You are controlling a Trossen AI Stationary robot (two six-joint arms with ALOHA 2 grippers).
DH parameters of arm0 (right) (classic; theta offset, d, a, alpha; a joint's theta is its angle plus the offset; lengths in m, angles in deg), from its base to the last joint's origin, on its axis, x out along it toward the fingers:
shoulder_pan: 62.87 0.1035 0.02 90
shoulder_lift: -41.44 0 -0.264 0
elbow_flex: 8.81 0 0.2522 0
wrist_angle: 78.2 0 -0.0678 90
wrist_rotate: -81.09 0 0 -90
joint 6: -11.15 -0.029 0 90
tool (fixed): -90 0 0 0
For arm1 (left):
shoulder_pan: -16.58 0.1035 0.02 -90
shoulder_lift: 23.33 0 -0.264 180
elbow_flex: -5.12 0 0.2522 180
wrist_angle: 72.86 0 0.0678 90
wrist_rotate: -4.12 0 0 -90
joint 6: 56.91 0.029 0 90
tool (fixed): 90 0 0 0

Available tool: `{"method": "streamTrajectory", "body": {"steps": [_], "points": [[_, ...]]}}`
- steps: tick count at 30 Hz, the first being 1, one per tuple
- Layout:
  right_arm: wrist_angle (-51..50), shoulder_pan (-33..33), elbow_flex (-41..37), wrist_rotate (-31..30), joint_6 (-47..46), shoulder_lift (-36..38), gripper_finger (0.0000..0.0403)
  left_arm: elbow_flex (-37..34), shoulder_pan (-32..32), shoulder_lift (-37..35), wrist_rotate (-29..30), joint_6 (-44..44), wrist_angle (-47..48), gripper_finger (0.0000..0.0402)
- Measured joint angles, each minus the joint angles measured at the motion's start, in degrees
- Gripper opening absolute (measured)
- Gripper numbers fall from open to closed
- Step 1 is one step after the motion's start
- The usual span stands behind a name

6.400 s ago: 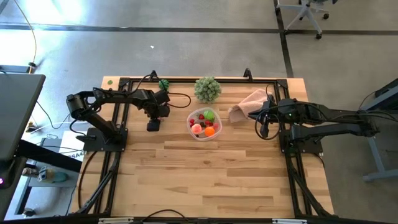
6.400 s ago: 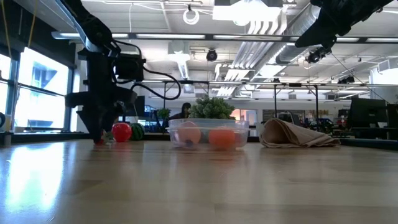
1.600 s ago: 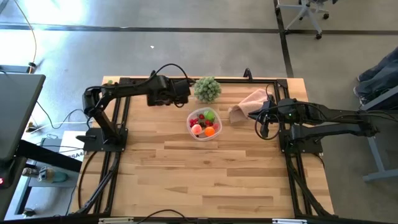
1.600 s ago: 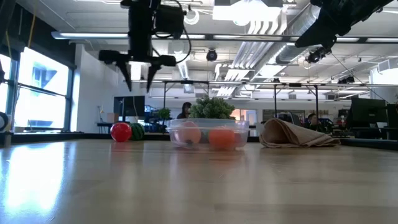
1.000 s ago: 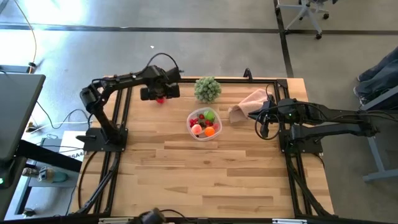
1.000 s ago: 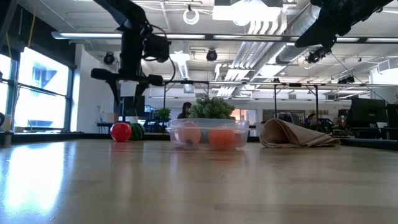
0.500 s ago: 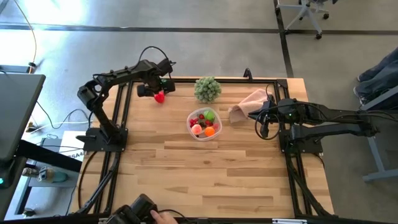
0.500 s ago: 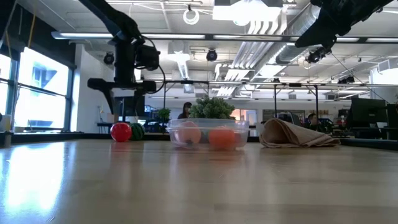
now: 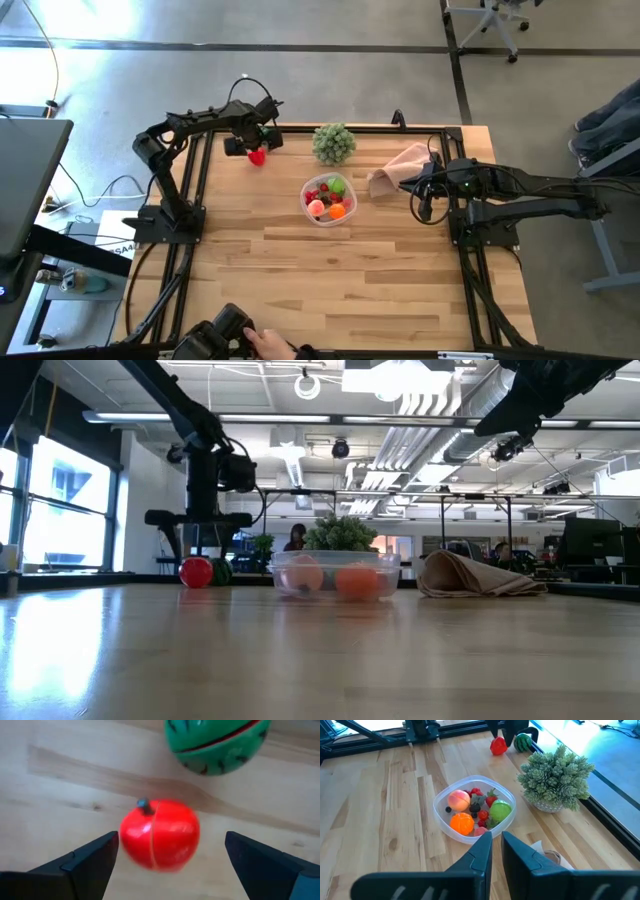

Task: Pick and placing Produce into tupperware
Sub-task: Put the apple into the container

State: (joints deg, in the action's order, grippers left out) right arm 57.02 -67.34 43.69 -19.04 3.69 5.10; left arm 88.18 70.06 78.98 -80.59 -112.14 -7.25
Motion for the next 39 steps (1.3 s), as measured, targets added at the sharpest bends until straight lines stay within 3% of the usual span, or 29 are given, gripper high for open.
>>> {"method": "streamTrajectory", "body": {"steps": [8,15,39], "points": [[0.02,-0.01,-0.01,0.00,-0.02,-0.02,0.0030,-2.86,2.51,0.10,-1.88,0.78,-1.59,0.0358],[0.02,0.01,0.00,0.00,0.00,-0.02,0.0030,-7.98,2.76,0.10,-5.70,0.42,-8.68,0.0358],[0.02,0.01,-0.02,0.00,-0.02,0.00,0.0030,-9.11,2.76,0.08,-4.23,-3.57,-11.29,0.0358]]}}
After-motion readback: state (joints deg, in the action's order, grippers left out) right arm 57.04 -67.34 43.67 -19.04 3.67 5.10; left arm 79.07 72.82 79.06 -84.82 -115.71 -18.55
